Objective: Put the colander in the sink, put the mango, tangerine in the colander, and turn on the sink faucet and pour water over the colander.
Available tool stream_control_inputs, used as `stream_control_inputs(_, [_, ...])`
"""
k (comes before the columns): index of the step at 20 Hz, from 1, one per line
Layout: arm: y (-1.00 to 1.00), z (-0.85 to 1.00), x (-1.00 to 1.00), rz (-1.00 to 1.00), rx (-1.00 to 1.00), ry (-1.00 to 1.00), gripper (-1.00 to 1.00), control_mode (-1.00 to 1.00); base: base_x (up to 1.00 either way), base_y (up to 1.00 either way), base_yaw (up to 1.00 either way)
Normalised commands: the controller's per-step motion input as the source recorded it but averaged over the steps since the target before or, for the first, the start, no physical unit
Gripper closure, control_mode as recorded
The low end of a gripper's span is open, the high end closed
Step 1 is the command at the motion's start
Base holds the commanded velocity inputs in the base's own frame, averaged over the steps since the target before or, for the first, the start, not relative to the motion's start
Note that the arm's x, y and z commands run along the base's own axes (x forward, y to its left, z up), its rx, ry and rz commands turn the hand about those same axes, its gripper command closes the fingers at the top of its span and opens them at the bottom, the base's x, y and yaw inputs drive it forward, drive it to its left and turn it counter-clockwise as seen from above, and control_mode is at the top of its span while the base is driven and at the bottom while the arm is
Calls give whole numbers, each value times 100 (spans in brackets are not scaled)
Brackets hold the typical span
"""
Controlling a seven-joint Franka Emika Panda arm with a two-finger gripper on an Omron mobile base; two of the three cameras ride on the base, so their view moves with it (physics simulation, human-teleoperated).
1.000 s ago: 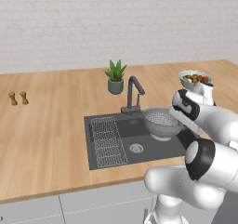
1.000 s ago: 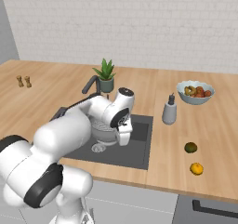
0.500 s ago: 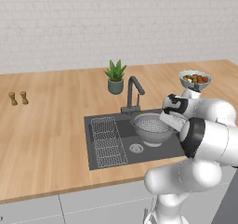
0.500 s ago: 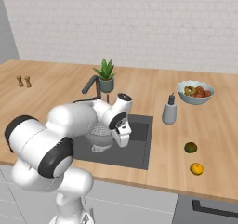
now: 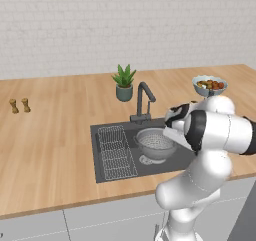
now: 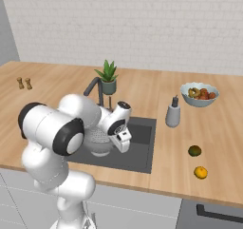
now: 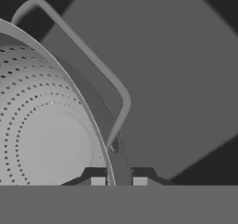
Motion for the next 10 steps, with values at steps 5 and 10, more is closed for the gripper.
stream_control_inputs(5, [29,-32,9,10,0,-6,100,-100,0,0,0])
stream_control_inputs(10, [29,-26,0,9,0,-10,100,-100,0,0,0])
